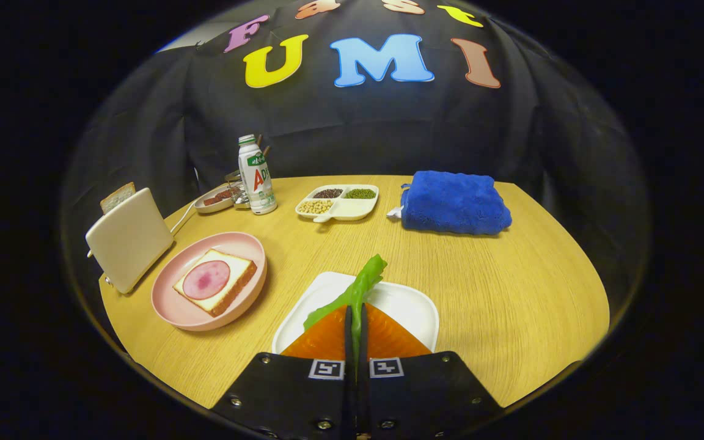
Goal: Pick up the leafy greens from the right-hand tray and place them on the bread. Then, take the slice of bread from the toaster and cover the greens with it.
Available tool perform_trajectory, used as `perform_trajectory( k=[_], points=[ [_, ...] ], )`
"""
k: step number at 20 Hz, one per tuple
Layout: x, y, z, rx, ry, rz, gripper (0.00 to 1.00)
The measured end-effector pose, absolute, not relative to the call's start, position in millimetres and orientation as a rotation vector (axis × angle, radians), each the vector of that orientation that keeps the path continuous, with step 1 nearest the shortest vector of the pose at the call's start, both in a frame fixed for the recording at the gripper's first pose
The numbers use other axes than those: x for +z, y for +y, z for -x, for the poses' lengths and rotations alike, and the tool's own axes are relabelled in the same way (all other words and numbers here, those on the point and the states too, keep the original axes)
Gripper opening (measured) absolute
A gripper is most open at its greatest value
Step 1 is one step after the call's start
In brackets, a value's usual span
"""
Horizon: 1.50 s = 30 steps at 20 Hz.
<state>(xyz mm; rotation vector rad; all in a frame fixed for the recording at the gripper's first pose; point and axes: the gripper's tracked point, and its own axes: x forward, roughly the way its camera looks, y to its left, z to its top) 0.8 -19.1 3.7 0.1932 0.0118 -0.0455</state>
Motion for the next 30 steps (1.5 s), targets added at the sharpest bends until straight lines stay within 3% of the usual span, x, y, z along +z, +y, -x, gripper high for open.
perform_trajectory(
  k=[7,16,25,27,28,30],
  points=[
    [68,37,14,0.027,-0.134,-0.099,0.01],
    [95,139,-15,0.220,-0.163,-0.122,0.01],
    [78,173,-62,0.167,-0.143,-0.059,0.02],
    [79,169,-62,0.129,-0.145,-0.042,0.26],
    [83,168,-61,0.111,-0.161,-0.026,0.32],
    [95,170,-55,0.092,-0.212,0.000,0.79]
  ],
)
